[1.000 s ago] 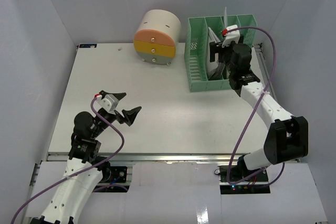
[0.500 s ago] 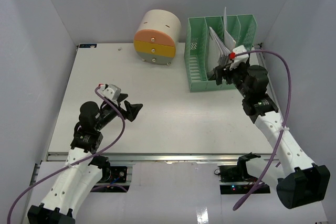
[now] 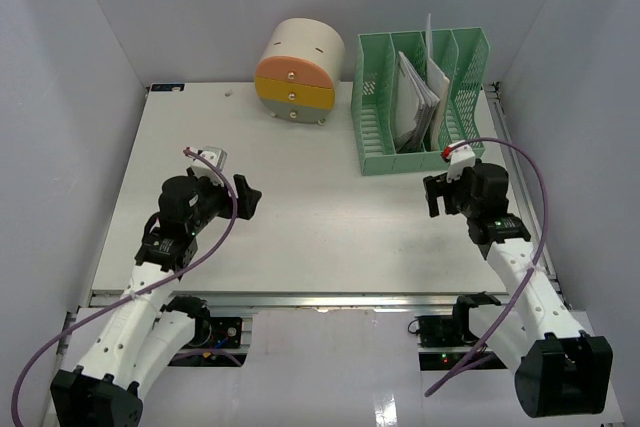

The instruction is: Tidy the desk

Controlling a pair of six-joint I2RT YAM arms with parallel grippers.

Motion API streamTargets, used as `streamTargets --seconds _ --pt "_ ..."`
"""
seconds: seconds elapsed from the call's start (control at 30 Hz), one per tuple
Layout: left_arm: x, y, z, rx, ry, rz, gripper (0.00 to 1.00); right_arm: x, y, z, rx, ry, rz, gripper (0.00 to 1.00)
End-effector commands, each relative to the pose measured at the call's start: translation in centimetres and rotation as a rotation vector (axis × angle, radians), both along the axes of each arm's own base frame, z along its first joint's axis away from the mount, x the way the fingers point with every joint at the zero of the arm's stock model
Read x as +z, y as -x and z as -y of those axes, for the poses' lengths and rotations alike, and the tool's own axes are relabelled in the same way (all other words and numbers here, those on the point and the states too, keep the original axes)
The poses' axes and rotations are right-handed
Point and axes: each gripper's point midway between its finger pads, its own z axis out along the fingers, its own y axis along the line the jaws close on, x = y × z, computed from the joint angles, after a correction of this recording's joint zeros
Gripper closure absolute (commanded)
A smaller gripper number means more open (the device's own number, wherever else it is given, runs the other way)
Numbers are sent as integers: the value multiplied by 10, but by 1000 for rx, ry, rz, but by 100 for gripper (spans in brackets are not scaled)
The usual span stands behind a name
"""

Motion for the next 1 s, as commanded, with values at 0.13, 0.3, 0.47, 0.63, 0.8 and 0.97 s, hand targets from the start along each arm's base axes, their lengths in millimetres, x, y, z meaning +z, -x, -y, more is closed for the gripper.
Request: streamTargets --seconds 0.13,0.3,0.47,0.63,0.8,0.97 --pt "21 7 -8 42 29 77 2 24 -11 35 -178 -143 47 10" --pt "19 8 -6 32 26 73 2 34 -5 37 -198 -168 98 10" --pt "16 6 -9 48 18 73 2 35 3 35 -204 -203 142 10" --pt "15 7 -3 14 25 83 2 43 6 34 -208 -221 160 10" --pt "11 6 0 -12 18 85 2 46 6 39 -231 -203 159 10" --pt "15 7 -4 6 13 113 2 51 12 34 -192 -198 169 10"
